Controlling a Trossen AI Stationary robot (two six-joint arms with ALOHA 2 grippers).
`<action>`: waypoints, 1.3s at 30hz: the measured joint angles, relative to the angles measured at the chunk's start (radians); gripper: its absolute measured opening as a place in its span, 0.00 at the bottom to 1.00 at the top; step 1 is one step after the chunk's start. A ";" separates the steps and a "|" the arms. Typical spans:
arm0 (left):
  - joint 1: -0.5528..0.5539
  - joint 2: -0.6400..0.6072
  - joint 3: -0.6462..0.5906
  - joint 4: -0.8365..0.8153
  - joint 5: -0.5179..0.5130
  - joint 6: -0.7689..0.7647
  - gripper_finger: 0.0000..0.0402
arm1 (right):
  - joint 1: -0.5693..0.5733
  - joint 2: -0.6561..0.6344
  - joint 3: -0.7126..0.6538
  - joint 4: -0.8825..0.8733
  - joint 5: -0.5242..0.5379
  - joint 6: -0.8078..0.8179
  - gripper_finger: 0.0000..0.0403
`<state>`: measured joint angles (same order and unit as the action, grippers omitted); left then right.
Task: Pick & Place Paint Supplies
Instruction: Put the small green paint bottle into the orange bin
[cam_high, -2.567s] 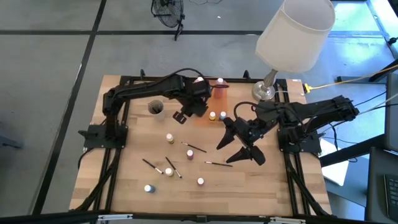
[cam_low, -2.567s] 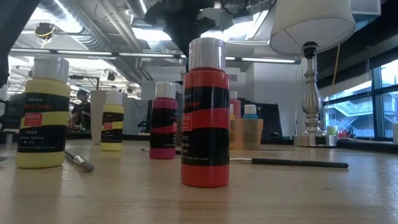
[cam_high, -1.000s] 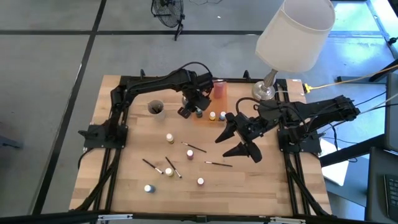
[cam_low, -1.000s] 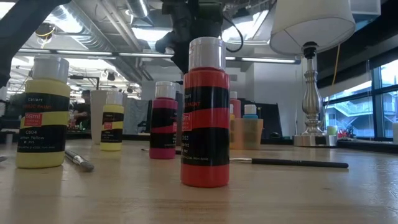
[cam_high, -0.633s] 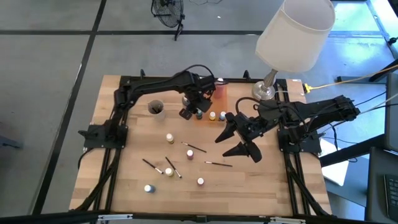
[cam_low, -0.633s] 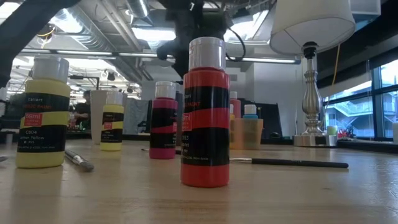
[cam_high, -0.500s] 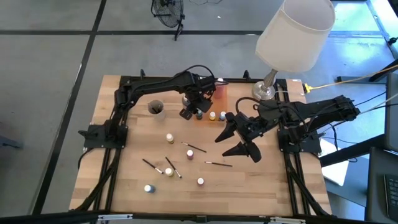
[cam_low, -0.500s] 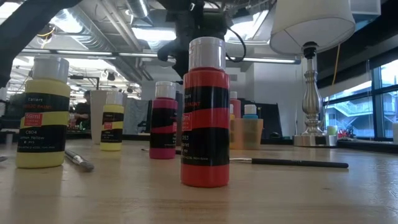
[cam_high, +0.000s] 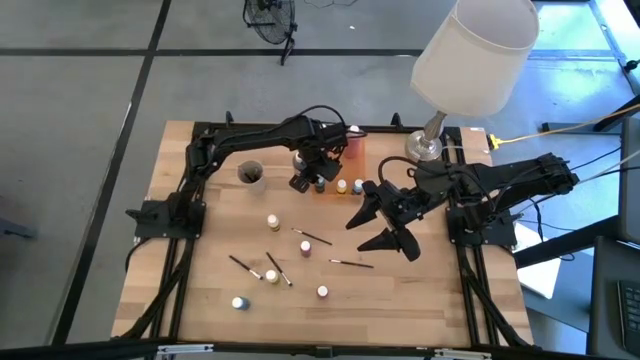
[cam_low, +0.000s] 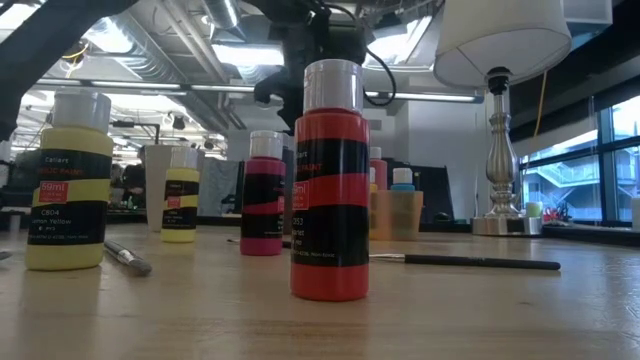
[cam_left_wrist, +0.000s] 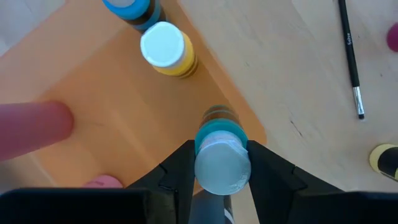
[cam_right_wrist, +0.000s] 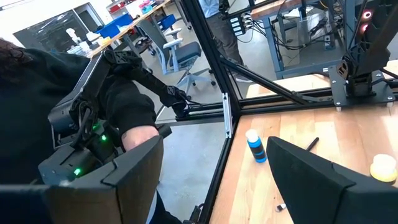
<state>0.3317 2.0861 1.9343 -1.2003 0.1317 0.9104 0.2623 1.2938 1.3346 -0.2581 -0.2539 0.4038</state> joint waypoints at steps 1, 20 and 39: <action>0.001 0.000 0.000 0.000 0.003 -0.001 0.29 | 0.000 0.000 0.000 0.000 0.000 0.000 0.72; 0.002 0.035 0.000 -0.001 0.022 -0.016 0.29 | 0.000 0.000 0.000 0.000 0.010 -0.001 0.72; -0.004 0.058 0.000 0.030 -0.013 -0.028 0.29 | 0.000 0.000 0.000 -0.008 0.010 -0.003 0.72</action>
<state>0.3281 2.1441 1.9343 -1.1699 0.1187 0.8824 0.2626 1.2938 1.3346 -0.2663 -0.2436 0.4010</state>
